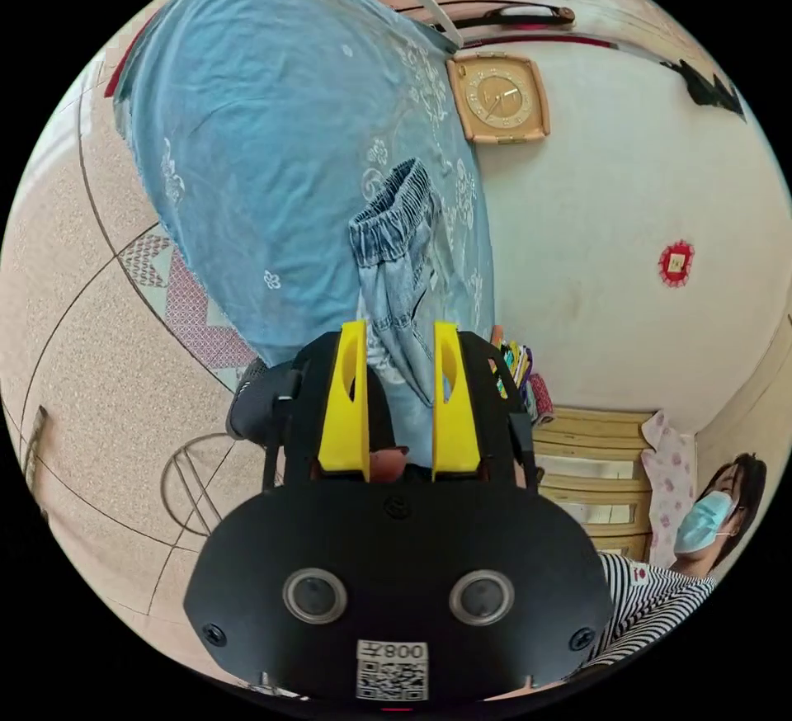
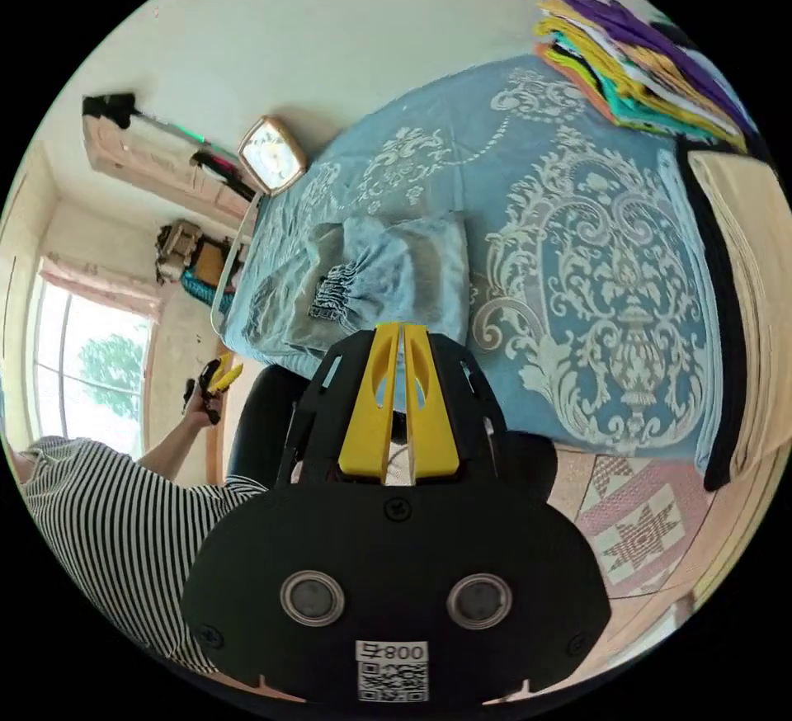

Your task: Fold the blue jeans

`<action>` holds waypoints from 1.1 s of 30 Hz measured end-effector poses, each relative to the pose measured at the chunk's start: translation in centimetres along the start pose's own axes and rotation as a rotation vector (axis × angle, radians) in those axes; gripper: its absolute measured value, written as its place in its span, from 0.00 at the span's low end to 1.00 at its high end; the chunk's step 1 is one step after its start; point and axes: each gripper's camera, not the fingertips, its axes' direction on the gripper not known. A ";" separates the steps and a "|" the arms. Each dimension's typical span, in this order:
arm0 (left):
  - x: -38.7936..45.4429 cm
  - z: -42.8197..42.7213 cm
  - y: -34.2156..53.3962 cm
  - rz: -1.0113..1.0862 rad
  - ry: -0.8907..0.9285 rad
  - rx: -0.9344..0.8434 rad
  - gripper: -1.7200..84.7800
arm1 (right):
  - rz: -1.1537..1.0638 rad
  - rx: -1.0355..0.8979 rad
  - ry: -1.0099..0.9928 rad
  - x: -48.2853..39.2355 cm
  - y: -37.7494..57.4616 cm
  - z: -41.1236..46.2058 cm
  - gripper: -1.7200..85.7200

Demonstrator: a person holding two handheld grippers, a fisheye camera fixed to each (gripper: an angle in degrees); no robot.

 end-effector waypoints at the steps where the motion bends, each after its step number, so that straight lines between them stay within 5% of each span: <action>1: 0.4 0.4 -0.2 0.018 -0.014 -0.013 0.16 | -0.079 -0.037 0.050 -2.2 -1.6 1.7 0.06; 9: 1.5 1.4 -0.8 0.033 -0.201 -0.016 0.17 | -0.468 -0.211 0.270 -12.4 -5.1 12.7 0.11; 19: 0.2 1.2 -1.0 -0.030 -0.087 0.011 0.07 | -0.628 -0.316 0.500 -13.7 -3.3 19.5 0.11; 27: 5.4 -3.9 -2.0 0.218 -0.049 0.140 0.06 | -0.485 -0.127 0.326 -9.8 -4.8 10.7 0.06; 33: 2.3 -3.2 -0.9 0.117 -0.152 0.076 0.07 | 0.012 0.146 0.350 5.8 -0.7 -2.2 0.05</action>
